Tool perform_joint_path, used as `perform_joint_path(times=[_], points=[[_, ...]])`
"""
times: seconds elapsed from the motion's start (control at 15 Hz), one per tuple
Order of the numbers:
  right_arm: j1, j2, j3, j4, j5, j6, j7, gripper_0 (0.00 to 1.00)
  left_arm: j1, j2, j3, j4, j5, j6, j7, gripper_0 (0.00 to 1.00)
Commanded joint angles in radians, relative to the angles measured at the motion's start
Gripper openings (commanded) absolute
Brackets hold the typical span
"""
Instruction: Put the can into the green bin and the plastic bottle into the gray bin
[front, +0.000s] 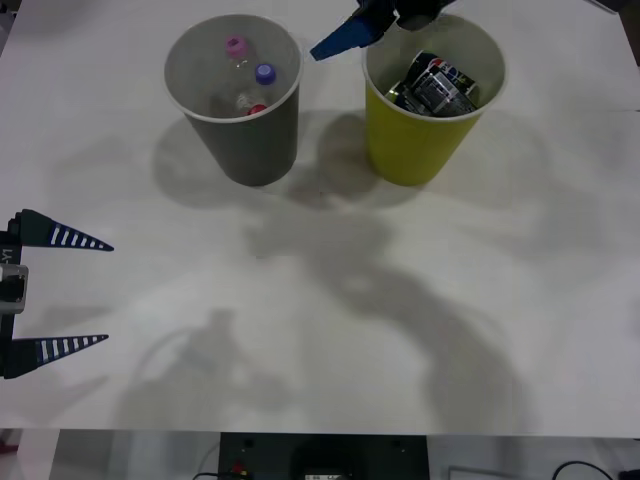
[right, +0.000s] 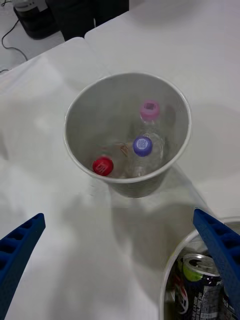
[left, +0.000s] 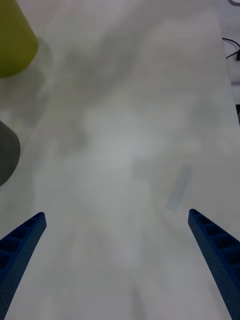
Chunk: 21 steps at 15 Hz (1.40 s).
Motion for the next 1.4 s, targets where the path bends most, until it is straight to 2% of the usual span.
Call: perform_joint_path(times=[0.07,0.27,0.53,0.73,1.07,1.4], points=[[0.135,-0.058,-0.07,-0.14,-0.027,-0.002,0.046,1.0,0.0,0.0,0.0,0.0,0.0,0.0,0.0,0.98],[0.296,-0.108,-0.168,-0.284,-0.05,-0.042,0.116,1.0,0.0,0.0,0.0,0.0,0.0,0.0,0.0,0.98],[0.508,-0.176,-0.326,-0.448,-0.15,-0.108,0.178,1.0,0.0,0.0,0.0,0.0,0.0,0.0,0.0,0.98],[0.679,-0.196,-0.437,-0.563,-0.173,-0.109,0.257,1.0,0.0,0.0,0.0,0.0,0.0,0.0,0.0,0.98],[0.952,-0.216,-0.595,-0.657,-0.217,-0.111,0.464,1.0,0.0,0.0,0.0,0.0,0.0,0.0,0.0,0.98],[1.124,-0.216,-0.678,-0.659,-0.231,-0.109,0.662,1.0,0.0,0.0,0.0,0.0,0.0,0.0,0.0,0.98]])
